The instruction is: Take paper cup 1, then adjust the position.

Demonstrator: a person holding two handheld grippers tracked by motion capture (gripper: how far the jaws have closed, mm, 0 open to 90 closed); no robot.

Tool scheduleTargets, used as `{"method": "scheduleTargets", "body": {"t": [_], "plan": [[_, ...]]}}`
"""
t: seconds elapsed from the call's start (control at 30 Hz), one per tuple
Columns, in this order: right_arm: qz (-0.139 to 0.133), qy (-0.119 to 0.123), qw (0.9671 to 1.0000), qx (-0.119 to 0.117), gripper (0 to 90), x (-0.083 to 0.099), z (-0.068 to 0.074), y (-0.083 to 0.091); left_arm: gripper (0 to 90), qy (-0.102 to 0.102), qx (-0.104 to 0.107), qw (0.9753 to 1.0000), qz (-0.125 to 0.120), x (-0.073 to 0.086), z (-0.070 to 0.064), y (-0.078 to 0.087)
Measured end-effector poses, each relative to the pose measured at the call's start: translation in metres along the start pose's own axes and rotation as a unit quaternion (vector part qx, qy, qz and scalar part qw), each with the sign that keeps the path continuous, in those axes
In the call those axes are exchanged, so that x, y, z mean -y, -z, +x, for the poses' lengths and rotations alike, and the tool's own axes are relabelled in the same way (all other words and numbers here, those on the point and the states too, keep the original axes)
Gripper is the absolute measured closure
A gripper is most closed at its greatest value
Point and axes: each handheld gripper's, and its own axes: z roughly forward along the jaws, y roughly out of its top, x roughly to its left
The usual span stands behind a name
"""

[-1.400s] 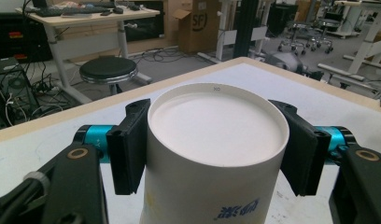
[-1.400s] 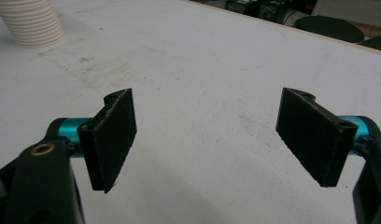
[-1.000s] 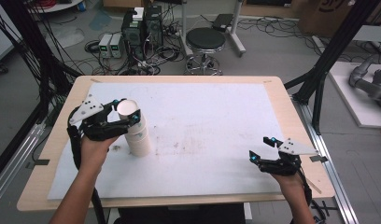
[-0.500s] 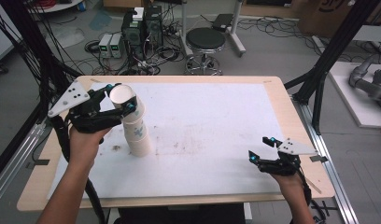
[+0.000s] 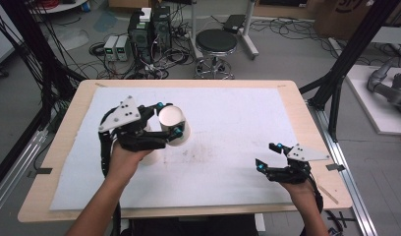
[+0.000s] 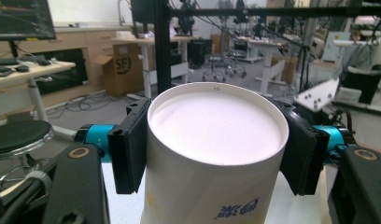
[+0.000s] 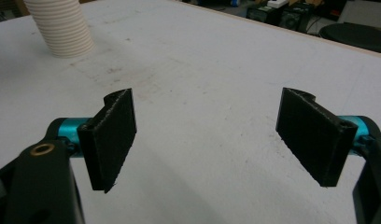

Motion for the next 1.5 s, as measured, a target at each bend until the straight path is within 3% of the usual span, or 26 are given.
{"method": "scheduleTargets", "body": {"t": [0.07,0.2,0.4,0.53,0.57,0.83,1.07,1.1,1.13,1.3,1.37,1.5], "plan": [[-0.001,-0.001,1.0,-0.004,20.8,-0.001,0.001,0.0,34.2,0.002,0.016,0.9999,0.004,0.009,-0.003,-0.01],[0.001,-0.001,0.9999,-0.015,20.8,-0.005,0.002,-0.004,34.2,0.003,0.027,0.9996,0.011,0.019,-0.005,-0.017],[0.002,0.004,0.9994,-0.036,20.8,-0.01,0.007,-0.012,34.1,0.016,0.026,0.9992,0.025,0.041,-0.004,-0.025],[-0.002,0.014,0.9979,-0.063,20.8,-0.018,0.013,-0.015,34.1,0.025,0.025,0.9988,0.032,0.051,-0.003,-0.028],[-0.005,0.019,0.9965,-0.081,20.8,-0.024,0.016,-0.018,34.1,0.025,0.026,0.9987,0.035,0.052,-0.002,-0.029],[-0.014,0.044,0.9921,-0.117,20.1,-0.042,0.028,-0.026,34.1,0.033,0.044,0.9976,0.043,0.06,-0.003,-0.038],[-0.028,0.056,0.9824,-0.176,20.1,-0.053,0.043,-0.044,34.2,0.035,0.072,0.9952,0.055,0.069,-0.007,-0.048],[-0.028,0.056,0.9824,-0.176,20.1,-0.053,0.043,-0.044,34.2,0.036,0.077,0.9948,0.056,0.07,-0.008,-0.049],[-0.029,0.062,0.9796,-0.189,20.1,-0.053,0.048,-0.049,34.2,0.037,0.082,0.9943,0.056,0.072,-0.009,-0.051],[-0.02,0.066,0.9748,-0.212,20.1,-0.052,0.055,-0.057,34.2,0.04,0.102,0.9921,0.061,0.078,-0.014,-0.054],[-0.015,0.075,0.971,-0.227,20.1,-0.051,0.06,-0.064,34.2,0.039,0.111,0.9911,0.063,0.081,-0.016,-0.055],[-0.011,0.077,0.9681,-0.238,20.1,-0.05,0.066,-0.07,34.2,0.039,0.123,0.9896,0.065,0.083,-0.021,-0.057]]}}
